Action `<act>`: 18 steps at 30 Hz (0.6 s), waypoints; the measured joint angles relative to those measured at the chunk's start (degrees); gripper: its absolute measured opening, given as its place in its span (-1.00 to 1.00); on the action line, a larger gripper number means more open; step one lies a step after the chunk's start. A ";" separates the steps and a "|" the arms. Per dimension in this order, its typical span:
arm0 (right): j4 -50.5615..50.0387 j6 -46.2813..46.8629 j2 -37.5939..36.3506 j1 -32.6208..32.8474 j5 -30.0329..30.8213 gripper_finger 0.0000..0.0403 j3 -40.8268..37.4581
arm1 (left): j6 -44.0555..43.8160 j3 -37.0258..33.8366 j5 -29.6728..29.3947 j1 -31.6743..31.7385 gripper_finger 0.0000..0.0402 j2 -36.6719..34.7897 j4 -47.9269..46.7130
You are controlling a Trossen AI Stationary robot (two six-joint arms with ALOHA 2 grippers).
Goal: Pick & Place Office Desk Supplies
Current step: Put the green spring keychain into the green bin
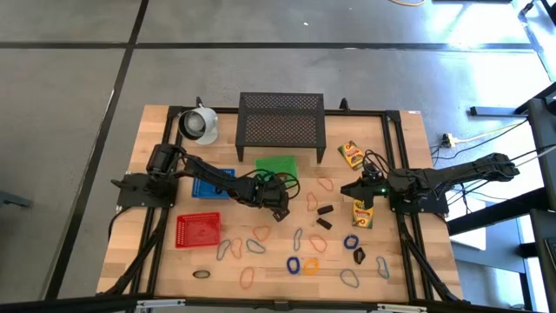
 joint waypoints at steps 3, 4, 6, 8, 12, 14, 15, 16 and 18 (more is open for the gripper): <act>0.01 -0.01 0.02 0.00 0.00 -0.32 -0.01 | -0.09 0.26 -0.22 -0.79 -0.93 0.04 0.04; 0.01 -0.02 -0.01 -0.01 -0.02 -0.32 0.01 | -0.20 0.65 -0.49 -1.04 -0.94 0.04 0.01; -0.01 0.00 0.02 0.00 -0.02 -0.32 -0.01 | -0.21 1.59 -0.61 -1.49 -0.94 -0.06 -0.36; -0.01 0.00 0.00 -0.01 -0.02 -0.32 -0.01 | 0.49 3.10 -0.22 -1.97 -0.94 0.15 -1.10; -0.01 -0.02 -0.01 -0.01 -0.02 -0.32 -0.01 | 2.63 7.90 1.92 -3.27 -0.95 -0.60 -0.18; 0.00 -0.01 -0.01 0.00 -0.02 -0.32 0.00 | 4.25 10.61 1.19 -3.60 -0.95 -1.05 -0.08; -0.01 0.00 0.00 -0.01 -0.02 -0.32 -0.01 | 5.54 11.84 0.86 -3.70 -0.95 -1.21 0.10; 0.00 -0.02 0.02 -0.01 -0.02 -0.32 -0.01 | 6.61 13.22 0.67 -3.82 -0.95 -1.25 1.25; 0.01 0.00 0.01 -0.01 -0.02 -0.32 -0.01 | 8.20 15.88 0.21 -4.15 -0.95 -1.84 2.75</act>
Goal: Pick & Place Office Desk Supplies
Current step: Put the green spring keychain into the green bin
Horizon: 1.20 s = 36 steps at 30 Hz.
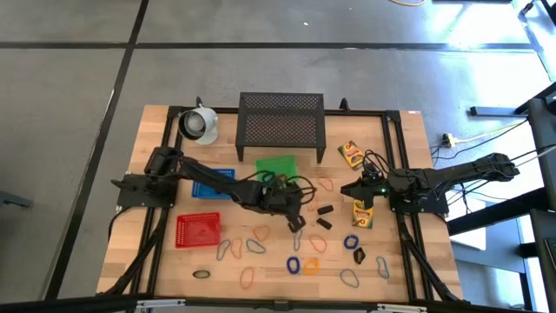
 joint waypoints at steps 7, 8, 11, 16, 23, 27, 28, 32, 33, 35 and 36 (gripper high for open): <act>-0.02 -0.02 0.00 0.02 -0.02 -0.32 0.00 | 1.79 11.27 -8.32 0.25 -0.94 -2.33 1.70; -0.02 0.00 -0.02 0.00 -0.01 -0.32 0.01 | 2.75 12.66 -9.67 0.25 -0.94 -2.86 1.71; -0.01 -0.01 -0.01 0.02 -0.02 -0.32 0.00 | 7.38 15.83 -11.39 0.01 -0.94 -4.57 4.55; -0.02 -0.02 0.00 0.00 0.00 -0.32 0.00 | 13.64 17.47 -10.95 -0.61 -0.94 -7.32 12.18; 0.00 0.00 -0.02 0.00 0.00 -0.32 0.00 | 13.44 17.60 -10.96 -1.04 -0.94 -12.38 5.23; 0.18 0.00 0.00 0.00 1.40 -0.32 0.00 | 9.05 17.60 -11.19 -0.08 -0.94 -14.55 -9.21; 0.42 -0.02 -0.01 0.00 1.74 -0.32 0.00 | 7.89 17.60 -10.70 0.55 -0.94 -14.76 -13.09; 0.88 0.00 0.00 0.00 2.07 -0.32 0.00 | 3.51 15.87 -4.94 4.24 -0.94 -14.85 -23.76; 1.22 0.00 0.00 0.02 2.23 -0.32 0.00 | 3.22 14.13 -3.35 5.24 -0.94 -14.88 -23.83; 2.11 0.00 0.00 0.02 3.32 -0.32 0.00 | 2.96 10.36 -0.30 7.27 -0.94 -14.80 -23.53; 2.57 0.03 -0.02 0.00 4.32 -0.32 0.00 | 2.58 8.48 1.34 8.29 -0.94 -14.74 -22.83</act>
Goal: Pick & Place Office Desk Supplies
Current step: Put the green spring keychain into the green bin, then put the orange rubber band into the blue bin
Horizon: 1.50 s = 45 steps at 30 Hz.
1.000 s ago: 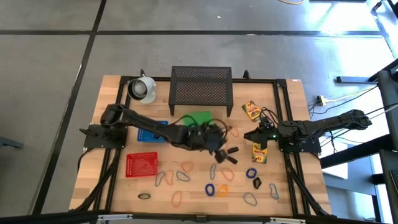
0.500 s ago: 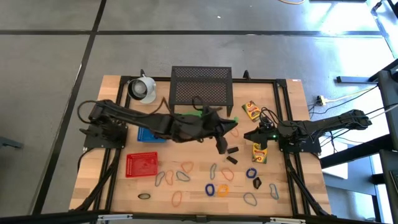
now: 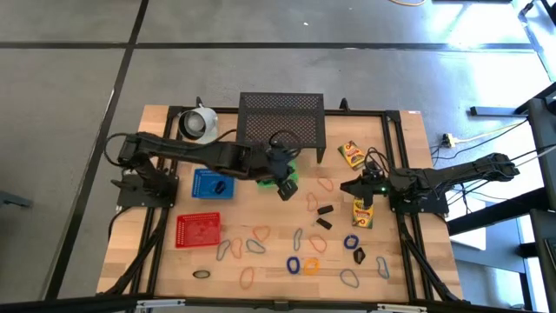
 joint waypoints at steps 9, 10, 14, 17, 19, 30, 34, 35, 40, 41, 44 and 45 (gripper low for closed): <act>0.64 2.90 0.02 0.00 3.03 -0.32 -0.01 | -6.26 -20.06 4.01 6.02 -0.94 0.03 18.39; 0.64 2.90 0.02 0.00 3.04 -0.32 0.00 | -6.98 -21.88 3.76 6.41 -0.94 0.03 19.56; 0.64 2.94 0.02 0.02 3.07 -0.32 0.00 | -10.56 -27.86 0.33 7.21 -0.94 0.03 24.19; 0.62 2.08 0.02 0.02 3.23 -0.32 -0.01 | -11.61 -30.70 -0.22 7.49 -0.94 0.03 24.70; 0.62 0.94 0.02 0.01 3.26 -0.32 0.01 | -12.67 -32.44 -0.67 7.50 -0.94 0.15 25.94; -9.18 -14.50 3.56 0.02 3.81 -0.44 8.83 | -17.15 -34.13 -1.47 7.14 -0.80 0.42 26.06; -18.88 -17.15 7.87 0.02 3.26 -0.44 15.06 | -17.27 -34.13 -0.77 7.13 -0.59 0.42 25.97; -20.47 -17.31 8.91 0.01 2.99 -0.43 16.22 | -16.93 -34.13 -0.41 7.13 -0.54 0.42 25.98; -21.68 -17.98 13.83 0.02 -1.14 -0.30 19.75 | -15.69 -33.90 1.86 7.14 -0.30 0.42 25.74; -21.73 -17.91 14.85 0.02 -1.86 -0.26 20.20 | -14.96 -33.68 2.81 7.15 -0.27 0.42 25.75; -21.78 -17.79 17.75 0.09 -3.23 -0.15 21.33 | -11.64 -32.37 5.37 6.89 -0.19 0.42 25.70; -21.82 -17.76 18.78 0.12 -3.75 -0.11 21.59 | -9.99 -31.71 6.37 6.77 -0.18 0.42 25.71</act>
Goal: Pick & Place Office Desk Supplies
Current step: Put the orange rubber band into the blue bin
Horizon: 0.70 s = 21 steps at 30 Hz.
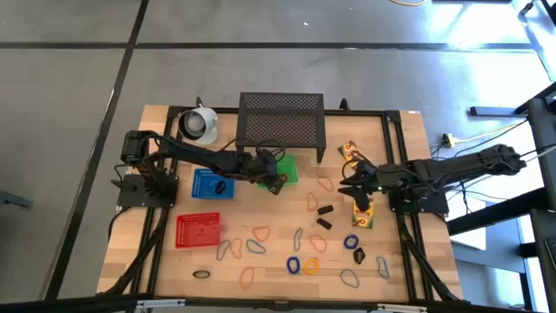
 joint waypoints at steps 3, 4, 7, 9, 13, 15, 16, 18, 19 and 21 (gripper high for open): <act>-0.08 0.44 3.16 0.01 -0.78 -0.03 0.44 | 5.07 2.01 2.64 -0.83 -0.17 -0.57 0.05; -0.06 1.23 4.09 -0.01 -0.81 -0.01 0.44 | 6.52 2.82 2.98 -1.25 -0.17 -0.63 0.19; -0.12 2.77 6.84 -0.01 -0.82 0.03 0.44 | 10.67 4.63 4.13 -2.65 -0.19 -1.79 -0.53; -0.03 2.84 8.05 0.00 -1.34 0.03 0.44 | 12.67 5.68 4.90 -3.90 -0.20 -2.49 -1.02; 0.78 2.84 9.25 0.04 -3.82 0.03 0.46 | 13.33 6.20 7.64 -7.90 -0.19 -3.04 -2.85; 0.72 2.80 9.36 0.46 -5.02 0.03 0.50 | 11.17 6.18 7.70 -10.70 -0.15 -3.17 -5.83; 0.73 2.60 9.33 0.80 -5.33 0.03 0.50 | 9.51 6.20 7.69 -12.13 -0.13 -2.94 -6.66; 0.97 1.63 9.31 1.60 -6.02 0.03 0.50 | 4.93 6.11 6.60 -15.20 -0.07 -2.67 -10.86; 0.89 1.43 9.31 2.03 -6.33 0.03 0.50 | 2.21 6.01 5.81 -16.69 -0.04 -2.56 -11.88; 0.96 1.29 9.31 2.92 -6.61 0.03 0.50 | -3.20 6.07 3.33 -19.35 0.02 -2.27 -12.20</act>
